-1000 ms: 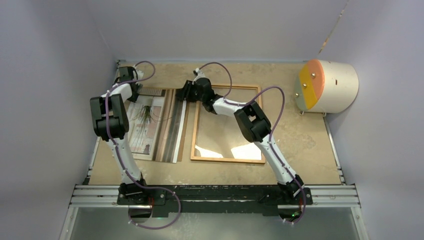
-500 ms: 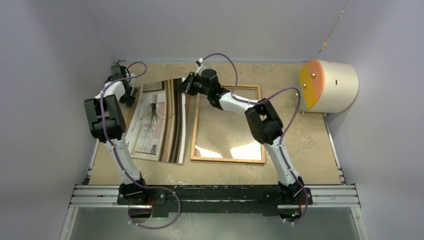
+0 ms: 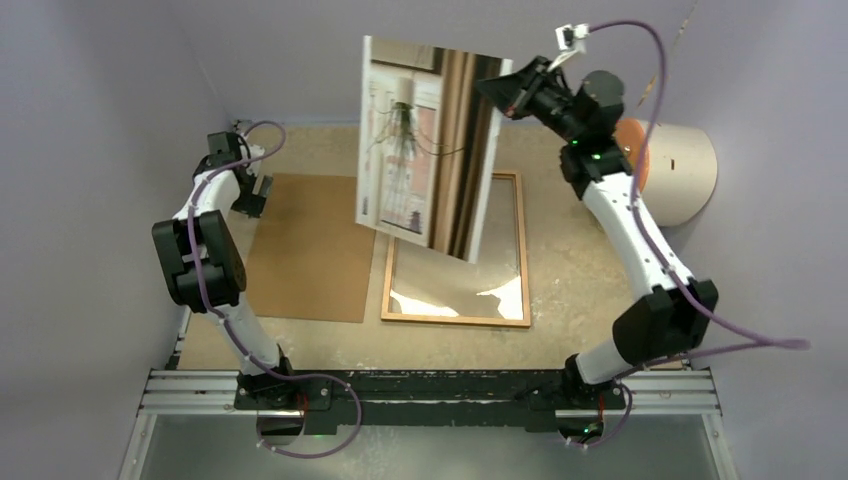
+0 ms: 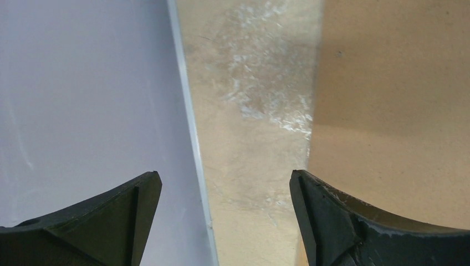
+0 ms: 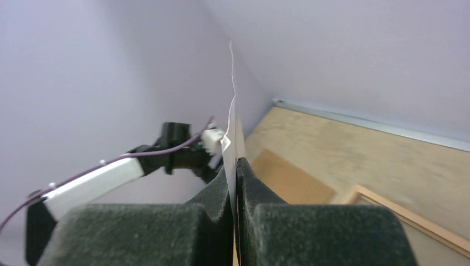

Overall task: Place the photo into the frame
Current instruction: Turn over the photo from the photo frame.

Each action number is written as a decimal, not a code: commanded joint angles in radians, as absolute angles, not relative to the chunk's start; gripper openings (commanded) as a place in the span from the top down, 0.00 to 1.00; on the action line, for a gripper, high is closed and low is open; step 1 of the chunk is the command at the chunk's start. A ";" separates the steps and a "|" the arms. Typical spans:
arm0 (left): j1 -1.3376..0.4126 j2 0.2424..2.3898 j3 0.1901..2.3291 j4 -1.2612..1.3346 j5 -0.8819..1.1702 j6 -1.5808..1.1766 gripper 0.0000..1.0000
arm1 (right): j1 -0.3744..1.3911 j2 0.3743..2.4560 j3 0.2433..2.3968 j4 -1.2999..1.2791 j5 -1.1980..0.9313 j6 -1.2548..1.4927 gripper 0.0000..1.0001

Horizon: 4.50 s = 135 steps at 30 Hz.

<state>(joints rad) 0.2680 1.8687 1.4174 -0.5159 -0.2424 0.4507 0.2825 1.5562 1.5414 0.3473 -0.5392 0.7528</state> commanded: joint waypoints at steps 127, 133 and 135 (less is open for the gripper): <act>0.249 1.787 1.271 -0.470 -0.201 0.521 0.08 | 0.624 2.008 1.652 -0.199 0.716 1.022 1.00; 0.249 1.786 1.277 -0.477 -0.197 0.520 0.08 | 0.626 2.019 1.666 -0.210 0.690 0.936 1.00; 0.249 1.786 1.278 -0.479 -0.196 0.519 0.08 | 0.626 2.028 1.667 -0.198 0.660 0.899 1.00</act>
<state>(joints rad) 0.2527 1.8095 1.2610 -0.4839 -0.2043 0.5098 0.6273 2.0296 1.6581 -0.2146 0.6888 0.9905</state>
